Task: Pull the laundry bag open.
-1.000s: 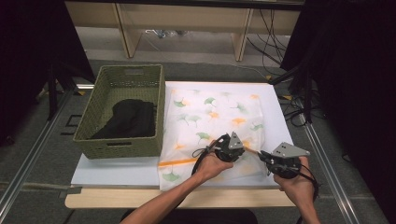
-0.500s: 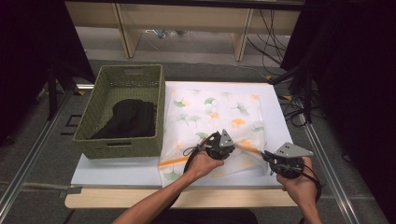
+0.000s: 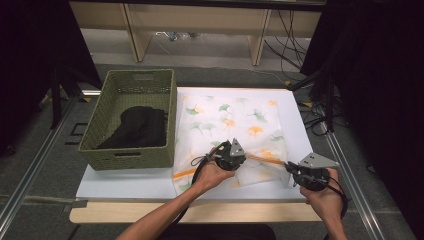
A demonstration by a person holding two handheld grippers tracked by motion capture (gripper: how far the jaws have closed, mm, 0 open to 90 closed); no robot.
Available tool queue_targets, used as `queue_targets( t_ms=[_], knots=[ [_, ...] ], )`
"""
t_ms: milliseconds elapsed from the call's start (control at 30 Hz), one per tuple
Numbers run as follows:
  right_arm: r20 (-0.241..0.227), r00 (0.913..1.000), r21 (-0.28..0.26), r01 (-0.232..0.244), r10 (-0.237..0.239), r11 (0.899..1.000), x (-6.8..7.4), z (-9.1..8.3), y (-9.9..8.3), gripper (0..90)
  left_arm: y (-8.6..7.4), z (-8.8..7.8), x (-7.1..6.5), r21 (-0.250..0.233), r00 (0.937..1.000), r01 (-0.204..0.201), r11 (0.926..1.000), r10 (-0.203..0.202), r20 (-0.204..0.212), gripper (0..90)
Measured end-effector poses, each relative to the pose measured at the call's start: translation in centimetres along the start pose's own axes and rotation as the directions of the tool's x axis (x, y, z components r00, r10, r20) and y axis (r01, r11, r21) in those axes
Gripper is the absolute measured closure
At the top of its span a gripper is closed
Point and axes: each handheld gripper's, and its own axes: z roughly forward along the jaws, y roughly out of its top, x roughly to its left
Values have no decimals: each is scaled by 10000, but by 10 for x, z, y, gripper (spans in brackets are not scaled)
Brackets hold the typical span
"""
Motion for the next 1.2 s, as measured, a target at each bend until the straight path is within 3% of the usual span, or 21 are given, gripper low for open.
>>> queue_targets(
  t_ms=[67,367,600,667,800,933,1000,1133,1200],
  knots=[
    [85,9999,37,-143,142,9999,-1,0,-1,862,-1,-2,2,50,9999,-152,9999,152,38,899],
    [164,9999,156,-18,15,9999,-3,3,-5,862,-14,-13,11,529,9999,125,9985,-120,-93,899],
    [311,9994,206,-140,133,9997,-6,4,-7,862,-20,-23,13,550,9997,199,9983,-206,119,899],
    [427,9986,312,-310,297,9990,-8,3,-9,862,-23,-27,12,601,10000,-9,9982,3,92,899],
    [305,9980,303,-561,552,9980,-13,2,-12,862,-29,-32,16,530,9988,451,9976,-461,171,900],
    [339,9987,340,-391,380,9987,-15,5,-14,862,-31,-37,14,462,9994,286,9985,-295,197,899],
    [452,9970,439,-647,627,9969,-14,5,-15,862,-33,-38,15,533,9993,276,9982,-288,237,899],
    [375,9979,429,-553,537,9976,-18,6,-17,861,-39,-44,18,648,9990,387,9972,-400,198,899],
    [406,9967,514,-729,708,9960,-18,5,-18,861,-42,-47,19,703,9990,358,9969,-375,235,899]
  ],
)
